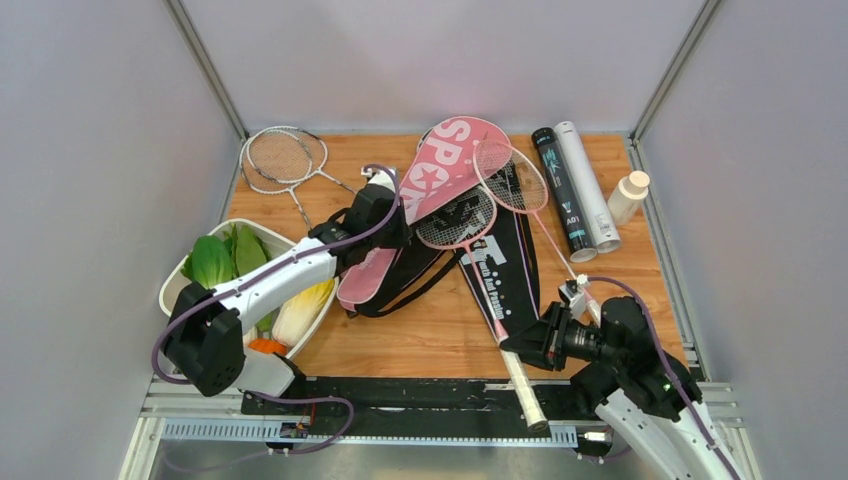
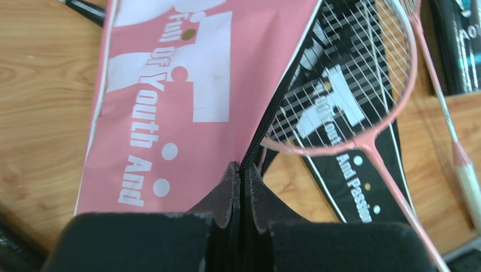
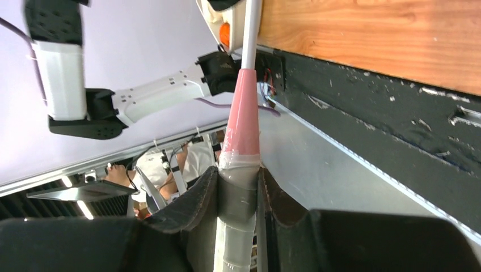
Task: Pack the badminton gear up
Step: Place the racket in the racket bag.
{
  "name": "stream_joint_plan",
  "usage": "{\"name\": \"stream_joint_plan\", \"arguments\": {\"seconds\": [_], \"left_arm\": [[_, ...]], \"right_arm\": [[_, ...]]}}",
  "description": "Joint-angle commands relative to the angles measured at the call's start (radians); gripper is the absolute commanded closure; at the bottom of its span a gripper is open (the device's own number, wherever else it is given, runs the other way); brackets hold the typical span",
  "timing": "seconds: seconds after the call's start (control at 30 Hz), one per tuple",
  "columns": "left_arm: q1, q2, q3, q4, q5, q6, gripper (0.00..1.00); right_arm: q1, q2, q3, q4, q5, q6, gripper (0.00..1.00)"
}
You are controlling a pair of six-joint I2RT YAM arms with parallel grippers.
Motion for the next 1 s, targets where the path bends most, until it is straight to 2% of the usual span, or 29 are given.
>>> {"name": "stream_joint_plan", "arguments": {"seconds": [0.0,0.13,0.23,0.3,0.47,0.6,0.73,0.97], "left_arm": [[-0.007,-0.081,-0.065,0.174,0.158,-0.042,1.00],[-0.009,-0.103,-0.100,0.214,0.230,-0.061,1.00],[-0.009,-0.108,-0.109,0.239,0.270,-0.078,1.00],[-0.009,-0.107,-0.121,0.257,0.301,-0.093,1.00],[-0.009,-0.088,-0.147,0.286,0.347,-0.106,1.00],[-0.012,-0.093,-0.194,0.342,0.371,-0.136,1.00],[-0.028,-0.104,-0.219,0.344,0.367,-0.144,1.00],[-0.046,-0.179,-0.298,0.361,0.385,-0.184,1.00]], "right_arm": [[-0.004,0.013,0.018,0.220,0.114,0.046,1.00],[-0.004,0.013,-0.096,0.350,0.207,0.093,1.00],[-0.003,0.028,-0.193,0.517,0.263,0.161,1.00],[-0.003,0.080,-0.220,0.618,0.278,0.144,1.00],[0.027,0.248,-0.156,0.691,0.361,0.028,1.00],[0.044,0.350,-0.196,0.893,0.421,0.081,1.00],[0.072,0.561,-0.197,1.077,0.474,0.085,1.00],[0.163,0.872,-0.031,1.197,0.648,-0.024,1.00]]}}
